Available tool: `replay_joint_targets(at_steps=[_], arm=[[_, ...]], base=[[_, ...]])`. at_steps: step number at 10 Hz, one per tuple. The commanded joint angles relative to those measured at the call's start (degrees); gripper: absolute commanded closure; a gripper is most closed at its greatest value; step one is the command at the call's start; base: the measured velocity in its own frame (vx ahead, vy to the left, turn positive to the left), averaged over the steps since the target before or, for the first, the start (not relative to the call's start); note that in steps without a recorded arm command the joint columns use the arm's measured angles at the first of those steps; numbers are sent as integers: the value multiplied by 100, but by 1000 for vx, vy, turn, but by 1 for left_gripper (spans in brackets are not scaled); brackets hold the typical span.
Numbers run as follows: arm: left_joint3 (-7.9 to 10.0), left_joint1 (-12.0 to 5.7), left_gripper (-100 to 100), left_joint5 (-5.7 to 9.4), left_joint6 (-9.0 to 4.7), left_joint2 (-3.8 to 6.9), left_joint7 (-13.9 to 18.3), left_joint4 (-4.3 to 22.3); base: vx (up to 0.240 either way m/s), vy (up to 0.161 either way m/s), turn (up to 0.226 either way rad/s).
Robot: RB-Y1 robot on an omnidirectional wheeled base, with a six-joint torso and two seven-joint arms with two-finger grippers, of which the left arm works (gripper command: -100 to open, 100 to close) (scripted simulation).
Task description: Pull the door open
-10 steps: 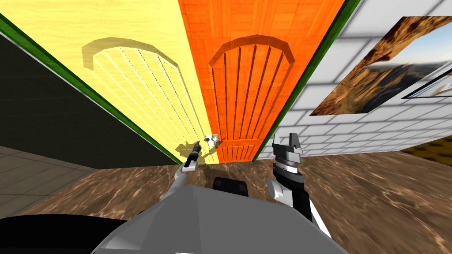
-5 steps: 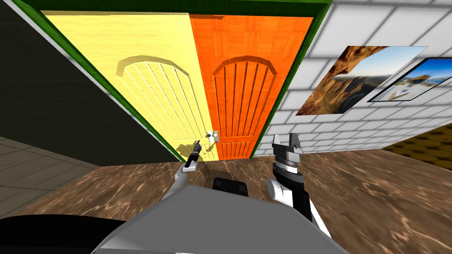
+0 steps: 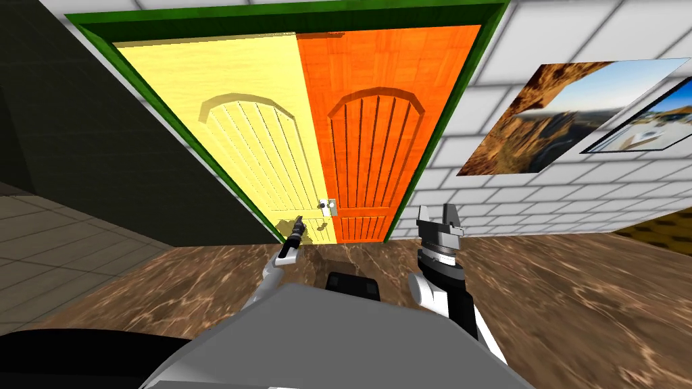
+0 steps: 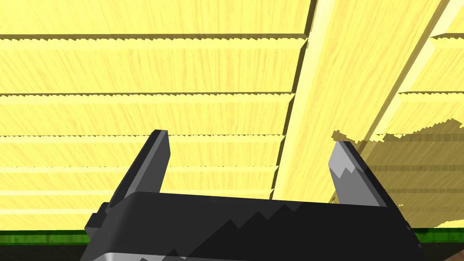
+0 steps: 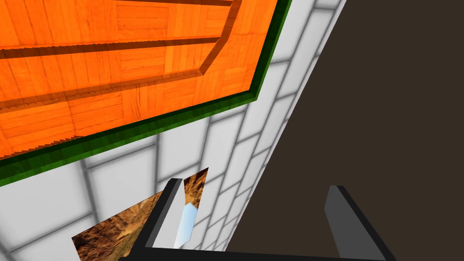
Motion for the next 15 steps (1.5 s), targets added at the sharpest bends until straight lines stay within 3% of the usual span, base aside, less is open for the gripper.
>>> replay_joint_targets(at_steps=[1, 2, 5, 10, 11, 12, 15], arm=[[163, 135, -100, 14, 71, 39, -33, -60], [237, 131, -100, 21, 83, 63, -49, -20], [191, 32, -100, 11, 84, 13, -63, -23], [-141, -289, -100, -41, 56, -211, -72, -132], [-93, -265, -100, -29, 113, -164, -69, -147], [-93, -265, 100, -29, 113, -164, -69, -147], [-93, -265, 100, -29, 113, -164, -69, -147]], base=[[46, 71, 115], [141, 62, 90], [183, 10, -56], [197, -66, -143], [96, -48, -20], [-14, 4, 21], [-27, 12, -16]])
